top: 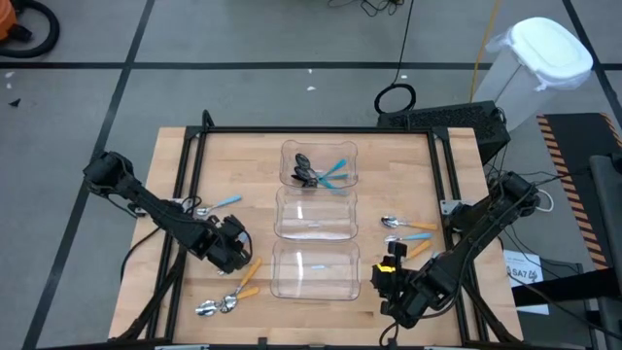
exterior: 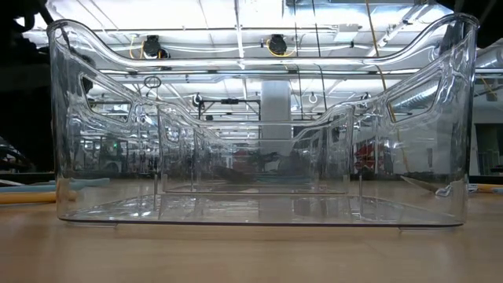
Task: Sort silverware by color (type)
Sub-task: Put the light blue spoon into the middle transparent bin
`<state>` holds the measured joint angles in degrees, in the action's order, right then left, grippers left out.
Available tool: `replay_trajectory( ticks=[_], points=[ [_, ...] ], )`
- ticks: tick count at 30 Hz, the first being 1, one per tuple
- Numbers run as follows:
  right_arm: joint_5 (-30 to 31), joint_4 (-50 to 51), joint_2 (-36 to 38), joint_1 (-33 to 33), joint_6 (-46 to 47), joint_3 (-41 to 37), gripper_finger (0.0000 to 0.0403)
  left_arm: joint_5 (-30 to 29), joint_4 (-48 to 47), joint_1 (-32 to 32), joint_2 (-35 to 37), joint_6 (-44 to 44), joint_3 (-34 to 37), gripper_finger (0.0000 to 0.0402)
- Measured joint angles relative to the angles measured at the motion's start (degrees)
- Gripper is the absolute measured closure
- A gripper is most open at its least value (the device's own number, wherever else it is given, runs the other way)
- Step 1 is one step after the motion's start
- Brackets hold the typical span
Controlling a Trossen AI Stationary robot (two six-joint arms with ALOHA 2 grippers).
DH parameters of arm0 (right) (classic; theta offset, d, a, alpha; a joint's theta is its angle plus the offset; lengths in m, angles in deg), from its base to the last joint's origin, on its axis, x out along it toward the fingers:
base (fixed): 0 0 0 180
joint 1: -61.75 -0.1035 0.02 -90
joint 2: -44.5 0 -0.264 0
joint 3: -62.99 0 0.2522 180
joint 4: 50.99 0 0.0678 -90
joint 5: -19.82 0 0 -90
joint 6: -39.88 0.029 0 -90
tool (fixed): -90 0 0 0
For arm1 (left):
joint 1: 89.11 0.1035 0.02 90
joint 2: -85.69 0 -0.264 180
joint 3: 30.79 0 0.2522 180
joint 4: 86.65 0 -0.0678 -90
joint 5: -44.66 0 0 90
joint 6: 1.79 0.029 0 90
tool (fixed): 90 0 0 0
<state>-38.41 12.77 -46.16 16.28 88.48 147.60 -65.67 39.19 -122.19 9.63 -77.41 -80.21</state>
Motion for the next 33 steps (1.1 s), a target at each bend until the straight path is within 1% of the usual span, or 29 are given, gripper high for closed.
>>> replay_trajectory(
  ticks=[7,16,22,25,30,33],
  points=[
    [0.0,0.0,0.0,0.0,0.0,0.0,0.0232,5.7,0.3,0.0,-5.7,0.7,0.0,0.0261],
    [-0.2,0.0,0.0,0.0,0.0,0.0,0.0232,5.8,0.5,0.0,-6.7,1.6,-0.2,0.0261],
    [-0.3,0.0,0.0,0.0,0.1,0.0,0.0232,6.0,1.1,0.0,-6.7,4.2,-0.1,0.0265],
    [-0.3,0.0,0.0,0.0,0.0,0.0,0.0232,6.0,1.5,0.0,-6.7,4.4,-0.1,0.0286],
    [-0.2,0.0,0.0,0.0,-0.8,0.0,0.0232,6.4,1.9,0.0,-6.7,6.2,-0.1,0.0336],
    [-0.2,0.0,0.0,0.0,-1.1,0.0,0.0232,6.4,1.9,0.0,-6.7,7.6,-0.1,0.0359]
  ],
)
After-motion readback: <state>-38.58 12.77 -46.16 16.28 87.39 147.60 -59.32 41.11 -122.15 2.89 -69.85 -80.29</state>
